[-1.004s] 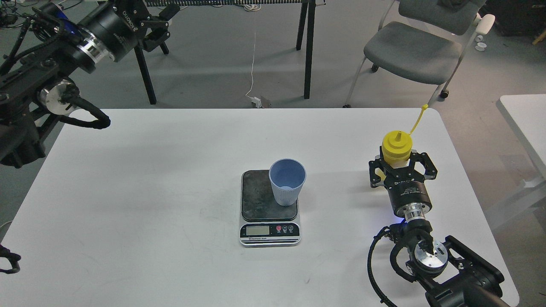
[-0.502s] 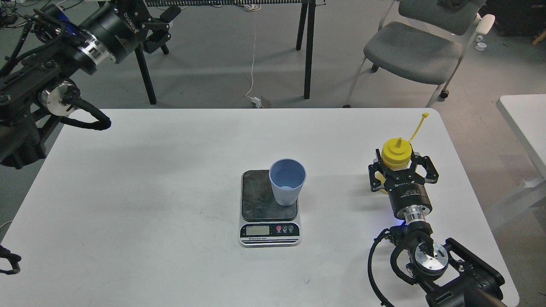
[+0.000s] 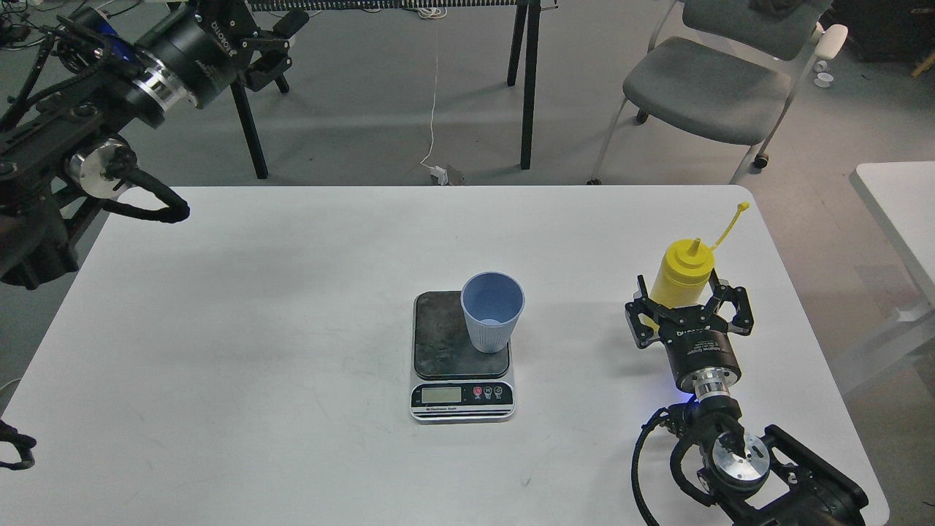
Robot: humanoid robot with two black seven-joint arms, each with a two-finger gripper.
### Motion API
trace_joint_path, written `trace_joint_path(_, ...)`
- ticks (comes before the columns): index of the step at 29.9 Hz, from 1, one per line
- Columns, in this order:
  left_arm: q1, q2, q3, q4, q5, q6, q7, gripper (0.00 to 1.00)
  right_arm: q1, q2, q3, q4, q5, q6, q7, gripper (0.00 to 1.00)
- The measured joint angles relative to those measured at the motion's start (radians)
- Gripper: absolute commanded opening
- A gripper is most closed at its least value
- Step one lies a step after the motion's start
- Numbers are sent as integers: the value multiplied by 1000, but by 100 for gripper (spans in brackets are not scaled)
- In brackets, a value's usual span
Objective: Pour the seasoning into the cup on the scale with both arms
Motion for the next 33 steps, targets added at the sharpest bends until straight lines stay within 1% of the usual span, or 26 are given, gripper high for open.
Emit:
trace_joint_path(4,0,0,0,0,0,0,0,99,-60,-27,7,50,1,0,1,99)
trace_joint_path(9,0,-4,0,0,0,0,0,99,-128,-85,13,143,2,0,1,99)
trace_joint_path(14,1,-5,-1,0,0,0,0,99,-188,-149,15,206,2,0,2,99)
trace_joint_path(17,3,-3,-1,0,0,0,0,99,-236,-215,17,256,1,0,2,99)
trace_joint_path(20,4,0,-3,0,0,0,0,99,-265,-326,13,278,-2,0,2,99)
trace_joint_path(23,4,1,-4,0,-1,0,0,99,-265,-458,7,245,-14,0,-4,99)
trace_joint_path(26,7,1,-7,0,-3,0,0,99,-227,-569,8,158,-48,0,-10,99)
trace_joint_path(30,10,-3,-13,0,-9,0,0,99,-49,-697,-10,3,-152,0,-14,99)
trace_joint_path(33,10,-7,-31,-1,-13,0,0,99,121,-727,-62,-91,-232,0,-16,99)
